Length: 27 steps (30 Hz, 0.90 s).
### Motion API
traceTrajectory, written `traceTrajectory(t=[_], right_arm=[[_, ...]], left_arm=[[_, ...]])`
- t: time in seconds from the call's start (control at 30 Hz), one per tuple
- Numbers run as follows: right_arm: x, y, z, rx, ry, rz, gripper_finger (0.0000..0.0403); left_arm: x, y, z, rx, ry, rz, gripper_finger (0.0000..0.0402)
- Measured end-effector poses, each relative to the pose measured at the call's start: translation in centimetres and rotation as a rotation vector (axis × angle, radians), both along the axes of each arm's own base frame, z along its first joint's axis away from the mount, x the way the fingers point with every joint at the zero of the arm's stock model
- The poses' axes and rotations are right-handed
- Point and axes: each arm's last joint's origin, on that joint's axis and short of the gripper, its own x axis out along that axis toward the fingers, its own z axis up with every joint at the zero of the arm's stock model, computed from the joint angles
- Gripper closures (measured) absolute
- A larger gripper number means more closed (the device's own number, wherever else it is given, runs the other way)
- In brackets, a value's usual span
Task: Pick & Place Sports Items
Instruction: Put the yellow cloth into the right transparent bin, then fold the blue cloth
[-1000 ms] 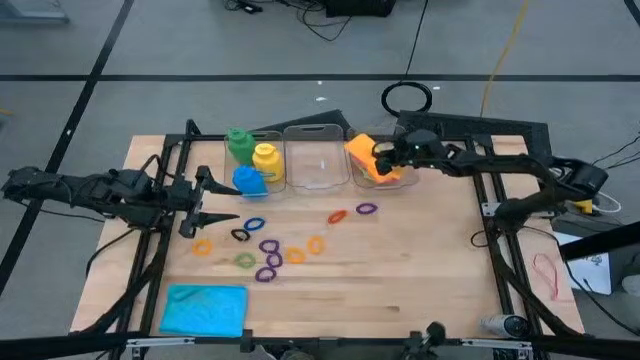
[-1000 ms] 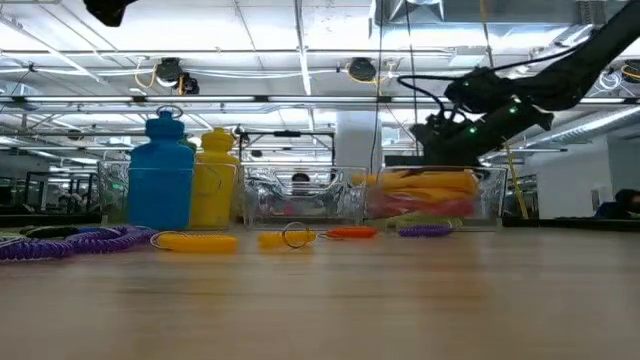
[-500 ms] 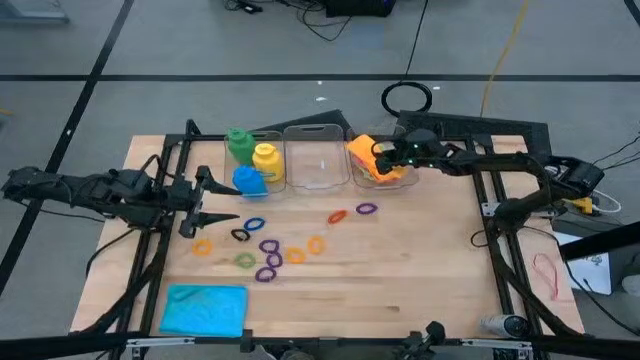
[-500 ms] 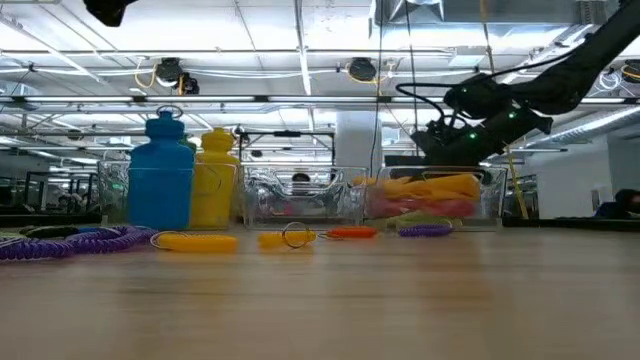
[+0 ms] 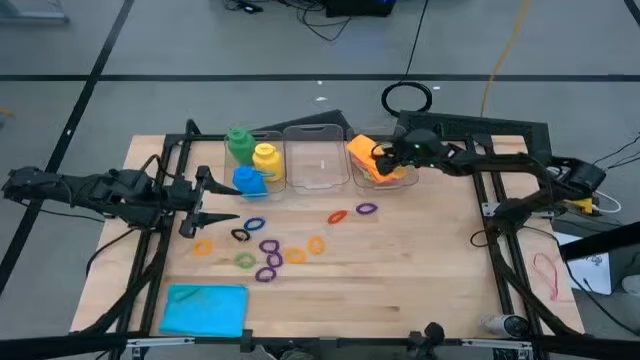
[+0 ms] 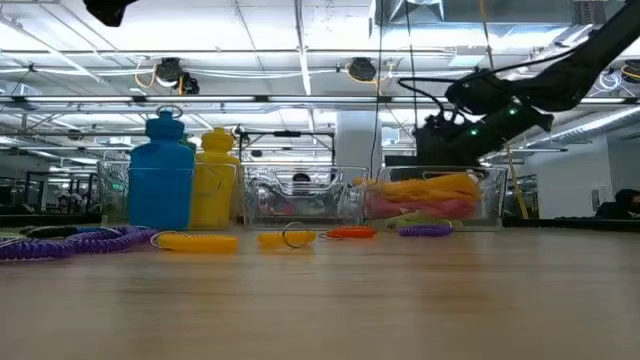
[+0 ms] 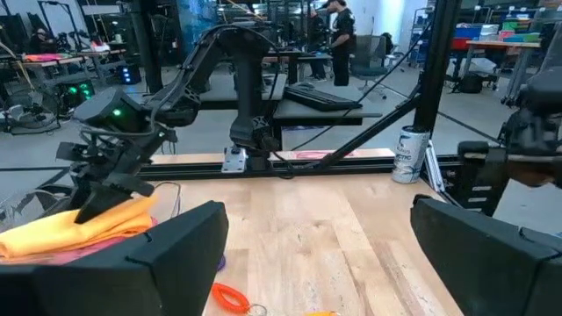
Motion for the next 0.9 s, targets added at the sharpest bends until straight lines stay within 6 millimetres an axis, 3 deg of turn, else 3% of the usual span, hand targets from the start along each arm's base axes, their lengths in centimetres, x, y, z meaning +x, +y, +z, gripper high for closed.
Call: traceTrajectory(t=[0.17,0.33,0.63,0.9], right_arm=[[0.0,1.1,1.9,-0.099,-0.019,0.053,0.0159],[-0.5,3.0,4.7,-0.229,-0.044,0.06,0.0144],[-2.5,9.1,9.7,-0.45,-0.06,0.135,0.0165],[-4.2,15.6,10.2,-0.334,-0.096,0.505,0.0199]], left_arm=[[0.0,0.0,0.0,0.0,0.0,0.0,0.0105],[0.0,0.0,0.0,0.0,0.0,0.0,0.0105],[0.0,0.0,0.0,0.0,0.0,0.0,0.0105],[0.0,0.0,0.0,0.0,-0.001,0.0,0.0105]])
